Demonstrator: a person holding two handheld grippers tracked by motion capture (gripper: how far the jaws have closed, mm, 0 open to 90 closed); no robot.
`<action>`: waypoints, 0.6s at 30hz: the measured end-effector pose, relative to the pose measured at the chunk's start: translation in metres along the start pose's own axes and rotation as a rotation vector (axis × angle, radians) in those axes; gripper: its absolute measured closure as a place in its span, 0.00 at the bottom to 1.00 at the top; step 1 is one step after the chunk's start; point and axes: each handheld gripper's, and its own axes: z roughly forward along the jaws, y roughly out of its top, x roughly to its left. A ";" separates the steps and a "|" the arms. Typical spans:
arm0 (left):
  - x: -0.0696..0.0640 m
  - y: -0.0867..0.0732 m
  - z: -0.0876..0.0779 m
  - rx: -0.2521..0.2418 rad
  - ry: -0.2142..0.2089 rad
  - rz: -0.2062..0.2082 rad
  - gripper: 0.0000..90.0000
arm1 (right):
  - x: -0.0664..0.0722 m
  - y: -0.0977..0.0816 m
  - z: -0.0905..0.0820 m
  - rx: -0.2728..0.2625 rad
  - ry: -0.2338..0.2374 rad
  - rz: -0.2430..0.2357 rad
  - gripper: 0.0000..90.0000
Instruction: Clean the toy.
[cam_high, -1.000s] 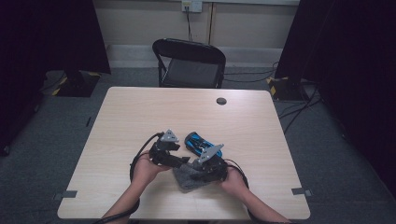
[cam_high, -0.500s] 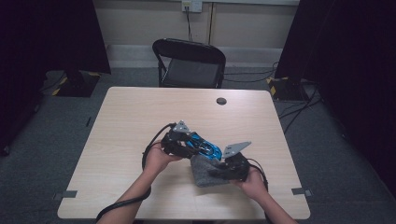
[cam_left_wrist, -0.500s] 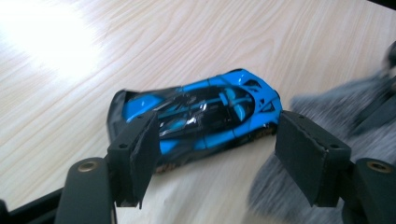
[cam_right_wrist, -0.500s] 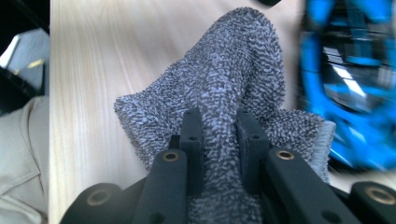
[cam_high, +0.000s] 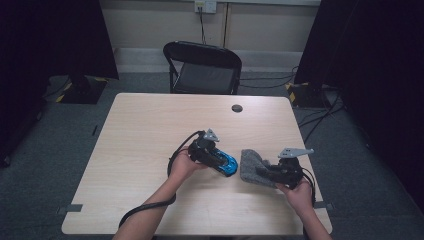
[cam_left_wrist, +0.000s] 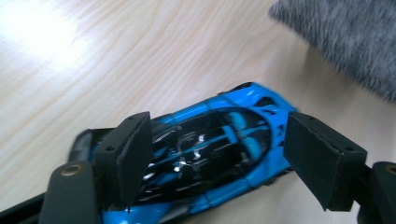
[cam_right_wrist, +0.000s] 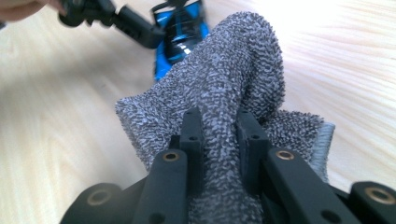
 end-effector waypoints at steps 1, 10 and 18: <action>0.002 0.000 0.001 -0.001 -0.001 -0.007 0.27 | -0.002 0.000 0.001 0.000 -0.010 0.006 0.85; -0.001 0.002 0.009 0.015 0.003 0.022 0.25 | -0.008 0.003 0.008 -0.006 -0.011 0.023 0.84; 0.000 -0.004 0.016 0.027 0.027 0.089 0.13 | -0.008 0.005 0.011 -0.004 -0.010 0.010 0.84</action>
